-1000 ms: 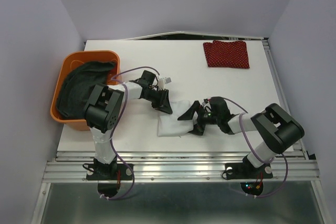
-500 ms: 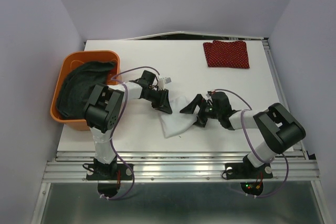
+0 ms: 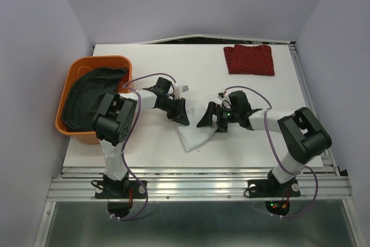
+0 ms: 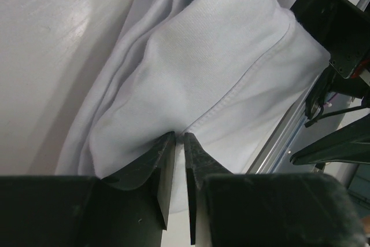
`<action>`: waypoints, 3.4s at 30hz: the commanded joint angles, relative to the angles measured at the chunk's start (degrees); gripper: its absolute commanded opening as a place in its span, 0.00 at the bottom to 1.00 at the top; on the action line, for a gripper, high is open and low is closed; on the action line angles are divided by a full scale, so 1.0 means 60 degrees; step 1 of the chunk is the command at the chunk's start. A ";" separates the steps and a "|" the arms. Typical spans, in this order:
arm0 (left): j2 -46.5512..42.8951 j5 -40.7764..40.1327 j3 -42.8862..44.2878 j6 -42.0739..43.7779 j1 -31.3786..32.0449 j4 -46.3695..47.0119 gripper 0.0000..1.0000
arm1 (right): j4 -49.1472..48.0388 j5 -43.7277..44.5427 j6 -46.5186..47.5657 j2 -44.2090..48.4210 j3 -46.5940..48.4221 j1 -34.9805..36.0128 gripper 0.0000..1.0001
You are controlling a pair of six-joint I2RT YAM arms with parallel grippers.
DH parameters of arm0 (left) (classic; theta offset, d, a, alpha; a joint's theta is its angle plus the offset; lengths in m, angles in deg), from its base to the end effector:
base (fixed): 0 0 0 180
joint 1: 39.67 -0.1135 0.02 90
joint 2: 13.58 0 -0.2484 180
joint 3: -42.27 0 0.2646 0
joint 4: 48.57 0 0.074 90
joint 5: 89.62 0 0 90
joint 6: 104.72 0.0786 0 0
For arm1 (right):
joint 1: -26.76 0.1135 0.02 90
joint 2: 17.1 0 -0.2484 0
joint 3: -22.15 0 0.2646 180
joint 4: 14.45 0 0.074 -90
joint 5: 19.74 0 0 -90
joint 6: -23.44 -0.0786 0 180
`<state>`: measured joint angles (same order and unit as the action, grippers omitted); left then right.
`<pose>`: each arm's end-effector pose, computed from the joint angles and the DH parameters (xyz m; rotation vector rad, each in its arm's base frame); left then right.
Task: Fold and stack the skirts
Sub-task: Neatly place the folded skirt to the corner
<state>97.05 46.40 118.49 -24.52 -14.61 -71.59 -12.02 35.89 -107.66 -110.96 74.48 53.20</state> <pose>0.3339 -0.2186 0.0881 0.6551 2.4966 -1.2620 0.2800 0.1888 0.0895 -0.0069 2.5345 1.2395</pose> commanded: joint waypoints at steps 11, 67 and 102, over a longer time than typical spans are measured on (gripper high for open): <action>0.0400 -0.1620 -0.0045 0.0857 -0.0089 -0.0648 0.25 | 0.3010 0.0205 0.3393 -0.1216 0.1328 -0.1124 1.00; -0.6280 -0.5107 0.0688 0.3758 -0.0221 -0.0736 0.99 | 0.5178 0.2564 0.9428 -0.4086 1.0555 -0.2604 0.01; -0.6177 -0.5019 0.0365 0.3714 -0.0221 -0.0736 0.98 | 0.5940 0.1422 0.9722 -0.7001 1.4702 -0.4932 0.01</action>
<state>60.44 15.87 120.85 -2.73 -16.03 -77.34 24.68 46.75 -49.35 -151.33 158.08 24.96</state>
